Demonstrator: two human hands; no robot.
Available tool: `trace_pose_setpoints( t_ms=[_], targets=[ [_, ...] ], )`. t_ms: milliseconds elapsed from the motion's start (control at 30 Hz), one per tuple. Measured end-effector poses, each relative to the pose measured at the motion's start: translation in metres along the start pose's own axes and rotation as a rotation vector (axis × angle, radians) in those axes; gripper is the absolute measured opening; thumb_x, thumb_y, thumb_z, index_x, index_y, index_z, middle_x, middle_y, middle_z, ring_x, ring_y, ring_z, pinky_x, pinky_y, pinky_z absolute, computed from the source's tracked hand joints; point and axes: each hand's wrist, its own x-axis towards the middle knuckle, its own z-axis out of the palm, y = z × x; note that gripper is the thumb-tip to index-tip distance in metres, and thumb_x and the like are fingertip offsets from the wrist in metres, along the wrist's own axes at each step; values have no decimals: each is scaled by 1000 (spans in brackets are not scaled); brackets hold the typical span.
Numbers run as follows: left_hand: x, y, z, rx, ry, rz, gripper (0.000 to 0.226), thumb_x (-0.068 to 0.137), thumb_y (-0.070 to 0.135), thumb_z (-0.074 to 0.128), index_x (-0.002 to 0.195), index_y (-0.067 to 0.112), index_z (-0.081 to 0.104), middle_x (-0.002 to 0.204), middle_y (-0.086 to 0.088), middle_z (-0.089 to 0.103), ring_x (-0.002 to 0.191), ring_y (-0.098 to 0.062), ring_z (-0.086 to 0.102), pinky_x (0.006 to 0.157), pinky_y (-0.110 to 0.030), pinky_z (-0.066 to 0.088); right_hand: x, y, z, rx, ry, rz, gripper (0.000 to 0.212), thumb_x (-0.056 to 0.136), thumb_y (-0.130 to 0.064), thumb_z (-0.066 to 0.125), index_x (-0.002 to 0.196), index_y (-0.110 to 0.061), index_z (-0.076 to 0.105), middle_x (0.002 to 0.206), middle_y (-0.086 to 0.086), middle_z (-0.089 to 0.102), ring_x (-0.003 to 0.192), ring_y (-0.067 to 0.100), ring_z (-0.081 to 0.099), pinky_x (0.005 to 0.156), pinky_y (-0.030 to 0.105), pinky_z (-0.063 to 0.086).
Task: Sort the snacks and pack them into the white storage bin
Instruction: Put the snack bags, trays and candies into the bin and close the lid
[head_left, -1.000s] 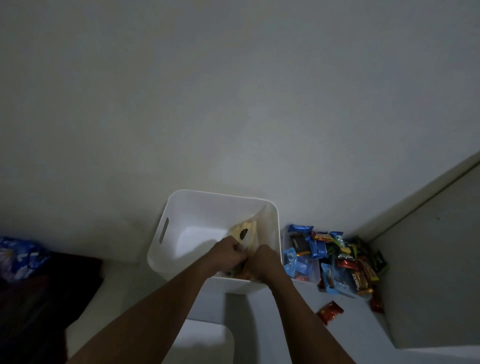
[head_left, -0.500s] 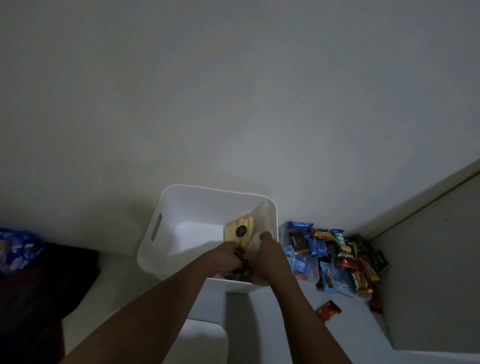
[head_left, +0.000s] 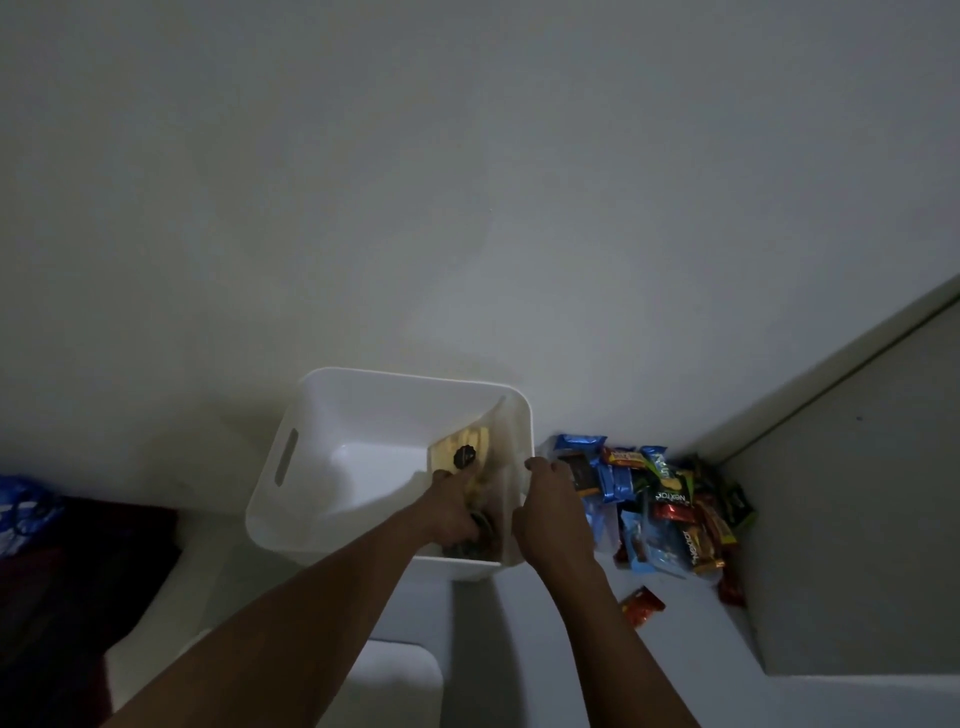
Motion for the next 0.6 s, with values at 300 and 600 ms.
trace_pose_setpoints(
  t_ms=[300, 600],
  targets=[
    [-30, 36, -8, -124, 323, 80, 61, 87, 12, 62, 144, 13, 41, 139, -12, 54, 124, -28, 54, 95, -31, 43, -10, 34, -7, 558, 115, 105, 30, 92, -14, 65, 121, -9, 61, 99, 4, 66, 83, 21, 68, 75, 41, 61],
    [-47, 155, 34, -89, 702, 546, 42, 84, 27, 66, 125, 21, 57, 113, 0, 60, 105, -20, 56, 87, -36, 49, -25, 134, -30, 604, 247, 306, 7, 93, -18, 61, 99, -19, 64, 86, 9, 70, 82, 29, 68, 76, 48, 58]
  ],
)
